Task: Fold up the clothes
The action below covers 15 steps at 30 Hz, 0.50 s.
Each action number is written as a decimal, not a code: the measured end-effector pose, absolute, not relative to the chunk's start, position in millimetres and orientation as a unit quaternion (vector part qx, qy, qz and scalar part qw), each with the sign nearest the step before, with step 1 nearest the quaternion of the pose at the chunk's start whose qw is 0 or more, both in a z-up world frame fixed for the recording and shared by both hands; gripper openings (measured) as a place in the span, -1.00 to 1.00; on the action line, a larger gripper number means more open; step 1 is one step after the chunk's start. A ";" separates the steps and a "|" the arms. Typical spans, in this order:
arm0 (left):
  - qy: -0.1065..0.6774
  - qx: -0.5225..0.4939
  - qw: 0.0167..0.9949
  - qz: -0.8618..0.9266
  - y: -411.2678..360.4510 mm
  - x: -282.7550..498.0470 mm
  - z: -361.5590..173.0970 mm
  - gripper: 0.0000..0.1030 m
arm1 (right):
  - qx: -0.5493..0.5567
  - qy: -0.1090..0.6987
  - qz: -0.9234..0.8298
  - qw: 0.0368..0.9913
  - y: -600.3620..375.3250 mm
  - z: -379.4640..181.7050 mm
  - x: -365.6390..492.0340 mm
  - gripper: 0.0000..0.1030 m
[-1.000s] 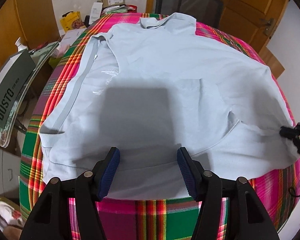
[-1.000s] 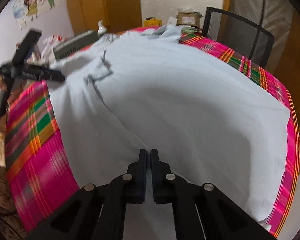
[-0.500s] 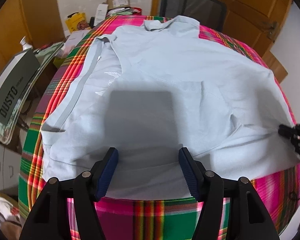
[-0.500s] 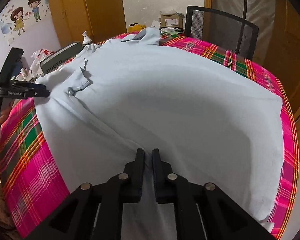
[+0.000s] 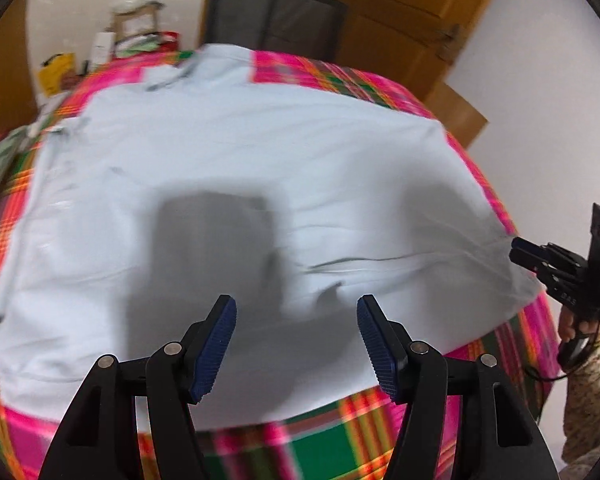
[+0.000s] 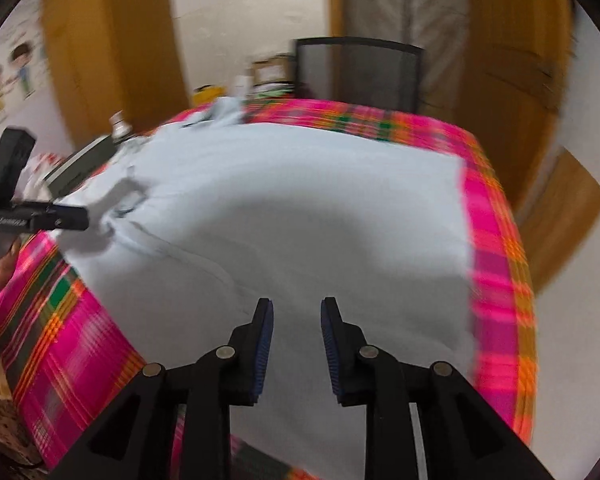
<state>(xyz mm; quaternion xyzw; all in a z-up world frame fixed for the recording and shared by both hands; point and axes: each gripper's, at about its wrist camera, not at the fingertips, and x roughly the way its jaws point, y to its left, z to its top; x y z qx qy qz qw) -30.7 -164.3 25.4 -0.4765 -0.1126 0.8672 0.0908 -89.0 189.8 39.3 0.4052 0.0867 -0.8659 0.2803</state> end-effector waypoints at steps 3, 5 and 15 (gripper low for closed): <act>-0.111 -0.491 0.101 0.858 -154.3 -43.5 17.2 0.26 | 0.427 0.057 -0.868 0.247 220.3 29.9 -92.1 -0.52; -0.107 -0.492 0.097 0.859 -150.7 -47.7 15.9 0.24 | 0.434 0.057 -0.873 0.216 235.0 23.9 -95.3 -0.52; -0.119 -0.487 0.054 0.863 -156.4 -54.6 13.9 0.27 | 0.432 0.031 -0.883 0.182 263.2 13.3 -127.2 -0.42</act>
